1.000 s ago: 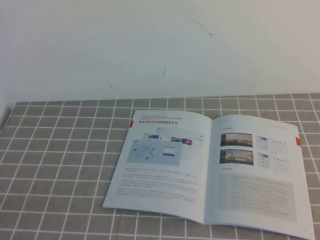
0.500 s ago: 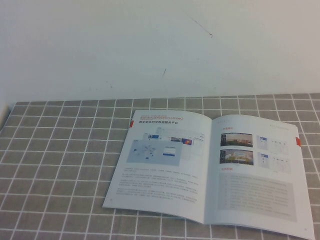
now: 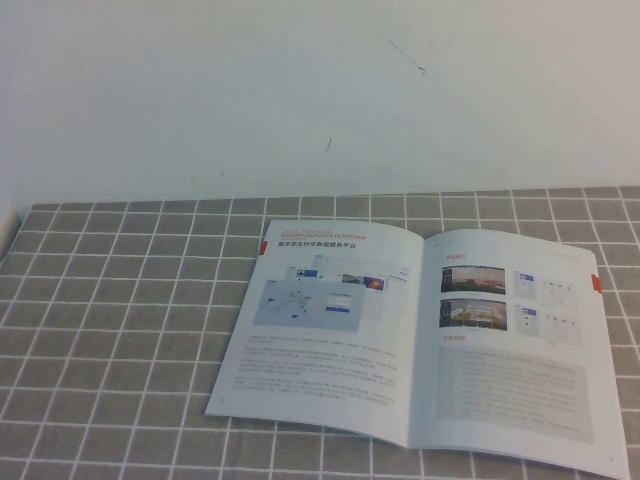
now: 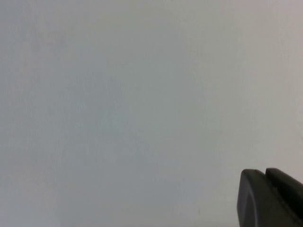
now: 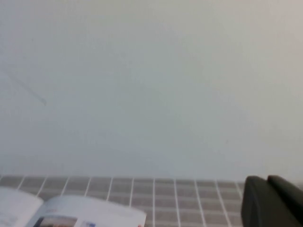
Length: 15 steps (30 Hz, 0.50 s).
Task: Close book
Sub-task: 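Close the open booklet and leave it lying on the table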
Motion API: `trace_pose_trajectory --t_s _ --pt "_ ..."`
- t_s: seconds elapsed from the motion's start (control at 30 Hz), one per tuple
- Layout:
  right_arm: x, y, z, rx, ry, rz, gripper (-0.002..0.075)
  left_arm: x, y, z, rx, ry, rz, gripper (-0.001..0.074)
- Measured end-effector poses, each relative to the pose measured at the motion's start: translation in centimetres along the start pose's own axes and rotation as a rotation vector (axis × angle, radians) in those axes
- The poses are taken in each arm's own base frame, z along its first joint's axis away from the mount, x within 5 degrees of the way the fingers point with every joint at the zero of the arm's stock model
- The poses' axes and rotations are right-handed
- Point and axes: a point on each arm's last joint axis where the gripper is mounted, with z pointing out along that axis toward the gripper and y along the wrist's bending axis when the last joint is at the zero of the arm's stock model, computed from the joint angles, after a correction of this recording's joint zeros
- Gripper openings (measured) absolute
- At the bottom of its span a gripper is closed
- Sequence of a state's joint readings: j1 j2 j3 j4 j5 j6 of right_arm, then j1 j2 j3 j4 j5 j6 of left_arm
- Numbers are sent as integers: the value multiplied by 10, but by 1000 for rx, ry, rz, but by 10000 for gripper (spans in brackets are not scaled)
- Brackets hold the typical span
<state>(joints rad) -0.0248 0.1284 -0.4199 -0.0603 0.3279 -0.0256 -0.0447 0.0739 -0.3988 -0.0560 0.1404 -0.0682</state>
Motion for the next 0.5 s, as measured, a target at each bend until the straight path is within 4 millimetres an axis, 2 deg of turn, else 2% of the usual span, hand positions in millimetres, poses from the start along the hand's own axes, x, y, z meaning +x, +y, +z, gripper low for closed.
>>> trace_pose_trajectory --t_s 0.2,0.37,0.5 --pt "-20 10 28 -145 312 -35 -3 0 -1 34 -21 256 -16 -3" --pt "-20 23 70 -339 499 -119 -3 36 2 71 -38 584 -16 -4" --pt "-3 32 113 -444 584 -152 -3 67 -1 96 6 799 -63 -4"
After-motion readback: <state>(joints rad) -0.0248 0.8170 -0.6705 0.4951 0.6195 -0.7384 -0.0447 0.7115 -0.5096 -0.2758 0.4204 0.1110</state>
